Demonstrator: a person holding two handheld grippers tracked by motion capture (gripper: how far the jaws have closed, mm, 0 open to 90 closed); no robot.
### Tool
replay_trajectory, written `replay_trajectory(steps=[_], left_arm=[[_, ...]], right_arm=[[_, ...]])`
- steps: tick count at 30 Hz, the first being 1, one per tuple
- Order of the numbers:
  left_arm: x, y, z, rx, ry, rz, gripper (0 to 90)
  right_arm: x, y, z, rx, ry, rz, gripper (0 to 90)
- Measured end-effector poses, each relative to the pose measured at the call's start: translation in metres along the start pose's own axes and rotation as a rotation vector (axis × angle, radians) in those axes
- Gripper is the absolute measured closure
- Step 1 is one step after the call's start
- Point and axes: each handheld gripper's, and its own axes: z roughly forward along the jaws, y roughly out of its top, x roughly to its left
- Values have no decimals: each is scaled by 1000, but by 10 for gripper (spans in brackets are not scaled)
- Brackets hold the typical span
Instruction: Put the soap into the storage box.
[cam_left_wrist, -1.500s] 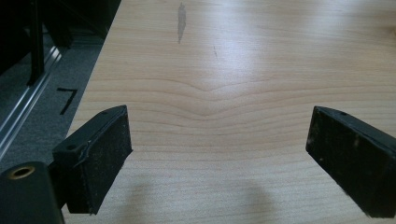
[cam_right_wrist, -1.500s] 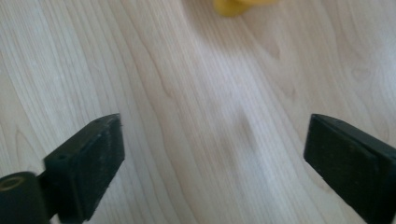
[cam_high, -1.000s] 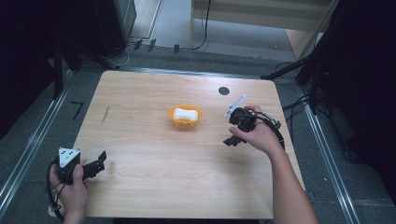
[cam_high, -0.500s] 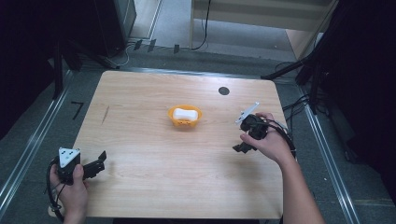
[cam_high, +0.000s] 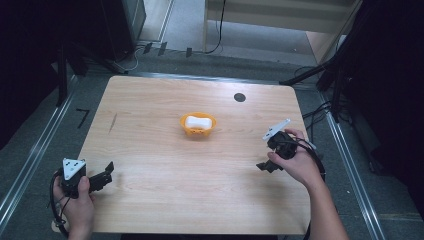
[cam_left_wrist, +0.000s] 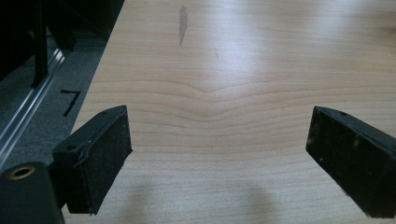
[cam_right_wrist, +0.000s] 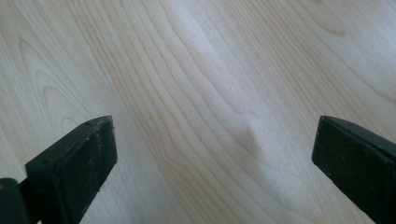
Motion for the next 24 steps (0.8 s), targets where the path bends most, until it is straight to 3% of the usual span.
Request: replay_trajectory(steps=[18,21,22,24], left_arm=[[-1,0,0,2,0,7,72],[-1,0,0,1,1,6,72],[-1,0,0,0,1,7,72],[-1,0,0,0,1,7,72]], right_arm=[[11,-68,-4,-89,-47,102,0],[17,-80,-3,-101,-132,97,0],[18,-84,-3,-104,-137,100,0],[19,-92,-3,-109,-67,134,0]])
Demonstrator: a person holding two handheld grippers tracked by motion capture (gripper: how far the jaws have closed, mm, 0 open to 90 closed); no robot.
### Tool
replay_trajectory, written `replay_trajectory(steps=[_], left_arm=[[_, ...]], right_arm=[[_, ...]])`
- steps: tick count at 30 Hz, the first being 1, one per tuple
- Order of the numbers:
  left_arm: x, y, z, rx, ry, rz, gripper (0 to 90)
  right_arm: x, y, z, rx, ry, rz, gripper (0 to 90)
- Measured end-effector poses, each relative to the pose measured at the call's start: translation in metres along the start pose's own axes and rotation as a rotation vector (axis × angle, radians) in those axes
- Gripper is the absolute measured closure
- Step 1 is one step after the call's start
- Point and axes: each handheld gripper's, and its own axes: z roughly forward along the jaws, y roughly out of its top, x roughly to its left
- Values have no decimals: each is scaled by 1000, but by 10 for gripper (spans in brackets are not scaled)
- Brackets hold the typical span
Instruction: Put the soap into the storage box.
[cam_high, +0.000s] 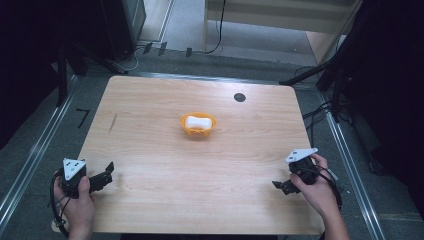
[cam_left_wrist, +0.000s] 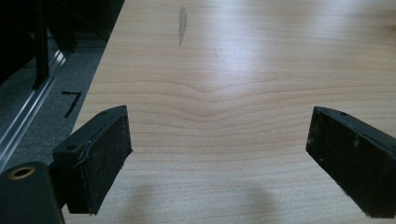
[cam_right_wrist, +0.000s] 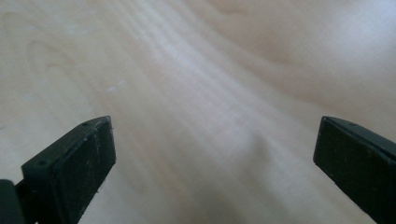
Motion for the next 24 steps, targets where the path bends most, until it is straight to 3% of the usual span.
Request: replay_trajectory(steps=[12,24], left_arm=[[-1,0,0,3,6,9,72],[-3,0,0,3,10,21,72]], right_arm=[[1,-48,-4,-110,-10,100,0],[0,-89,-20,-270,-38,195,0]])
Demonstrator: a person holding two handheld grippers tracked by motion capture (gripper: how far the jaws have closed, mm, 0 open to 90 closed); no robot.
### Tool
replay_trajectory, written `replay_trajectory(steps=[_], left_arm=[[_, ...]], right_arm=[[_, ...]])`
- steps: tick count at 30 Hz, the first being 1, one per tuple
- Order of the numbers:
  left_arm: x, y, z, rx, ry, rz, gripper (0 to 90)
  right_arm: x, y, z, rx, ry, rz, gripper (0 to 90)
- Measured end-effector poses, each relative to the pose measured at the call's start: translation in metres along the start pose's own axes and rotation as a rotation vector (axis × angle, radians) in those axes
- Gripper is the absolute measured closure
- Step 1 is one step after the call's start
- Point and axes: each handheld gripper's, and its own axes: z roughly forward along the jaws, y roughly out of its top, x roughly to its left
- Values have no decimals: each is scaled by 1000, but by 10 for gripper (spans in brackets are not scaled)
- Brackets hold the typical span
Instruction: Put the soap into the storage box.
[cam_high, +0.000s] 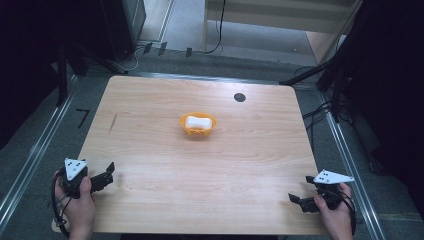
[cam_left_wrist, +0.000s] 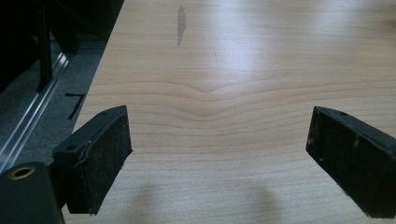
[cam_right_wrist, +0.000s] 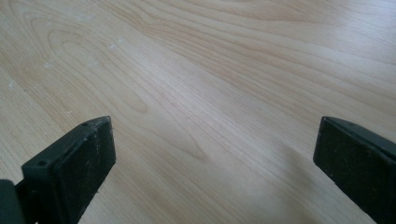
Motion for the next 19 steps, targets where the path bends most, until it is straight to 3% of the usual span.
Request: replay_trajectory(steps=[11,19], left_arm=[[-1,0,1,1,1,10,72],[-3,0,1,9,11,29,72]], right_arm=[[-2,-23,-12,-135,-23,98,0],[-2,-27,-14,-192,-47,114,0]])
